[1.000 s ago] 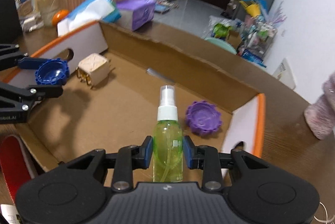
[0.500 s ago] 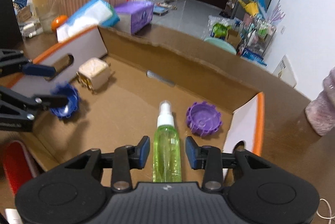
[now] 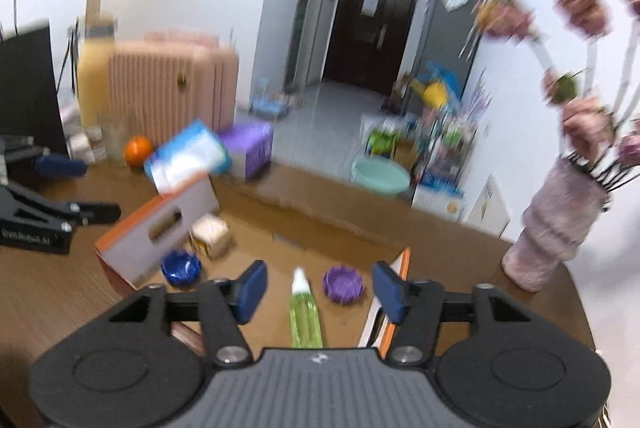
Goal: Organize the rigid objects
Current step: 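Withdraw both tools from the box back toward the table items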
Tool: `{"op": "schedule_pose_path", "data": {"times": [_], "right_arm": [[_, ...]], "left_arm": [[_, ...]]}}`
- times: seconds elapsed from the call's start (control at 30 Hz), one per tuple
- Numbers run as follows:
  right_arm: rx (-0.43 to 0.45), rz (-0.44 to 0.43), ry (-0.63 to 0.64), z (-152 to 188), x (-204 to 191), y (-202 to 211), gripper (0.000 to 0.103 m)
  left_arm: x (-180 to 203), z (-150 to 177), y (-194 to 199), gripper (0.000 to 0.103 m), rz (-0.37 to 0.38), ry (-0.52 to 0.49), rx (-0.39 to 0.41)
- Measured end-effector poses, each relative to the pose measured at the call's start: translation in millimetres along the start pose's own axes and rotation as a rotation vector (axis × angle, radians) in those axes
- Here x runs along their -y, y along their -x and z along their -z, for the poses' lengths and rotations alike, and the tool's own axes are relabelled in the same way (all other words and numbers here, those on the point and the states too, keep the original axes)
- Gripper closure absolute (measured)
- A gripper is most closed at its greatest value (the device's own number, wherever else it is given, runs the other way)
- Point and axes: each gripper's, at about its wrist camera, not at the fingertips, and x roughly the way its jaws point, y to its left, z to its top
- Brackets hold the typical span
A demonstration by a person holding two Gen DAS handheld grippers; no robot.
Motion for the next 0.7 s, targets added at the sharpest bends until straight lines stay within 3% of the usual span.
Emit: {"op": "schedule_pose_path", "data": {"times": [0.13,0.2,0.5,0.7], "right_arm": [[0.098,0.008,-0.034,7.9,-8.5,45.2,0.040],[0.139,0.014,-0.040,14.3,-15.0,64.9,0.039],[0.315,0.020,-0.114,45.6,-39.9,139.1,0.030],[0.351,0.033,-0.148,73.6,-58.6,166.6,0.028]], "left_arm": [[5.2,4.1,44.5,0.012,-0.008,0.038,0.076],[6.5,9.2,65.1,0.002,-0.019,0.050,0.125],[11.2,44.2,145.3,0.000,-0.047,0.078,0.268],[13.2,75.0,189.0,0.000,-0.088,0.128,0.311]]}}
